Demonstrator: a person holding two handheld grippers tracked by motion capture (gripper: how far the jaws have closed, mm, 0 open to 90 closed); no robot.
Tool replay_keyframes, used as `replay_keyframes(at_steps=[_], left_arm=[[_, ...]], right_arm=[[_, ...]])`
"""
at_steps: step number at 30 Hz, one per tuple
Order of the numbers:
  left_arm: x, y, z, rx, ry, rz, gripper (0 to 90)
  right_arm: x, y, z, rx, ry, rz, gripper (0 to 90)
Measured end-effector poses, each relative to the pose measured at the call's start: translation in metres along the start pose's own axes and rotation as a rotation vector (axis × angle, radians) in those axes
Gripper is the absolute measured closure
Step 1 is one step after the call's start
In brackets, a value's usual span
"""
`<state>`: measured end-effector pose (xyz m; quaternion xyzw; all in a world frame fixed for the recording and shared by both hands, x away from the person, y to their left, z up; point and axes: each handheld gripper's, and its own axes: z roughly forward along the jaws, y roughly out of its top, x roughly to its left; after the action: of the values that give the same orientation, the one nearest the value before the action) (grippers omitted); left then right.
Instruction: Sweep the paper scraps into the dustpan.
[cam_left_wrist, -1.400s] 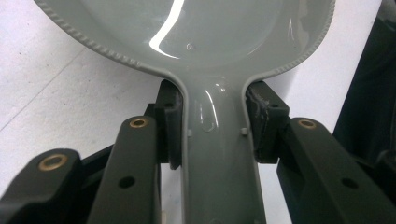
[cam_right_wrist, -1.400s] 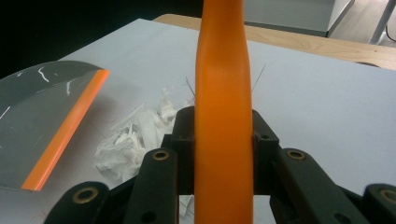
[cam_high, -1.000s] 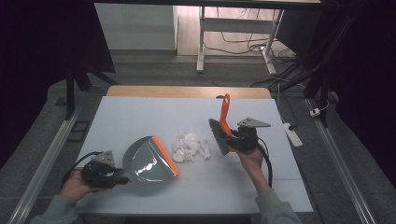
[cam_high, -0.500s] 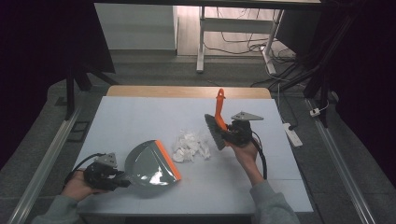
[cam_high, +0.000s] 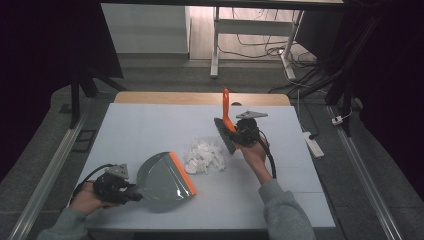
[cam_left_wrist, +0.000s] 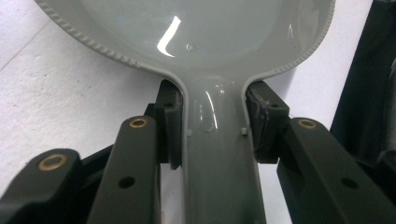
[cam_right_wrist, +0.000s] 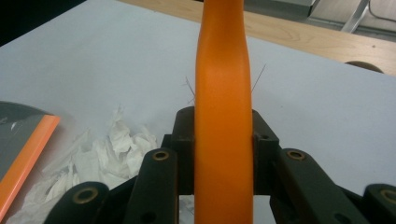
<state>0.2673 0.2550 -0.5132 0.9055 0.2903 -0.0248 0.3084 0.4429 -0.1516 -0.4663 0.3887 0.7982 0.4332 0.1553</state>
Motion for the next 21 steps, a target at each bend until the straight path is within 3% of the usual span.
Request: replay_keyframes(at_steps=[6,13,21], left_arm=[[0.000,0.001,0.003,0.007,-0.004,0.001,61.6],[0.003,0.003,0.005,0.009,-0.003,-0.017,61.6],[0.004,0.004,0.007,0.018,-0.003,-0.025,61.6]], right_arm=[[0.005,0.005,0.010,0.040,-0.006,-0.018,70.2],[0.010,0.009,0.025,0.074,0.003,-0.006,70.3],[0.020,0.016,0.036,0.112,0.002,-0.040,70.3]])
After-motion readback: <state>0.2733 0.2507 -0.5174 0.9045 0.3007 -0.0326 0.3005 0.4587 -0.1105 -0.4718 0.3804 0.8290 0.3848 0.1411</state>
